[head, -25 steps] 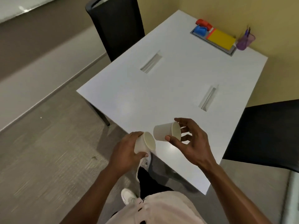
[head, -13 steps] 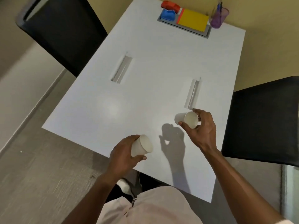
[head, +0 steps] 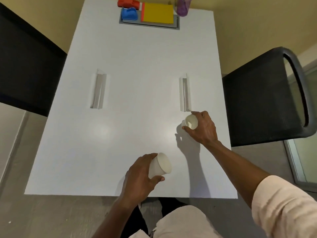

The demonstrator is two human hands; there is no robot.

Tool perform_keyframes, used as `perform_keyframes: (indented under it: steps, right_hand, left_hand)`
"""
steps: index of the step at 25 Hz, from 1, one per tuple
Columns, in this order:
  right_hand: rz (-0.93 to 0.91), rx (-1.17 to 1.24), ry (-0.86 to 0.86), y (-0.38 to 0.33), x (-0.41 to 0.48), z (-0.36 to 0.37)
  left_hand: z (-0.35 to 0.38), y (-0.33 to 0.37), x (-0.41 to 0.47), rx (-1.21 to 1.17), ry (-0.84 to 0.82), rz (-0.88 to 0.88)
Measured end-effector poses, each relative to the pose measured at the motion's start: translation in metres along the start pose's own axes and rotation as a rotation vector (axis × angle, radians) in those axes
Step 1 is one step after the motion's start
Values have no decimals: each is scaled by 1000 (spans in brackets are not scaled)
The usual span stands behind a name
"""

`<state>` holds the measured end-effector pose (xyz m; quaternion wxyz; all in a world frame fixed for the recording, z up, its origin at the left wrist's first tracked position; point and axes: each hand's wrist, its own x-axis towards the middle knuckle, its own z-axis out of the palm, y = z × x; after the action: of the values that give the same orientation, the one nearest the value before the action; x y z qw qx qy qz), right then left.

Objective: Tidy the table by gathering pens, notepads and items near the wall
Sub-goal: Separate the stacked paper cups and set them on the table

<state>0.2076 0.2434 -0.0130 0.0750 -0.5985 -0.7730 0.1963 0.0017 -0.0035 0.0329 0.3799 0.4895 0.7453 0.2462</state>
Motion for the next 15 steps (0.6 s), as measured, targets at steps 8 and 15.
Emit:
perform_keyframes:
  steps: [8, 15]
  right_hand:
    - [19, -23, -11, -2, 13, 13]
    - [40, -22, -39, 1, 19, 20]
  left_hand:
    - [-11, 7, 21, 45, -69, 45]
    - [-6, 7, 25, 76, -93, 54]
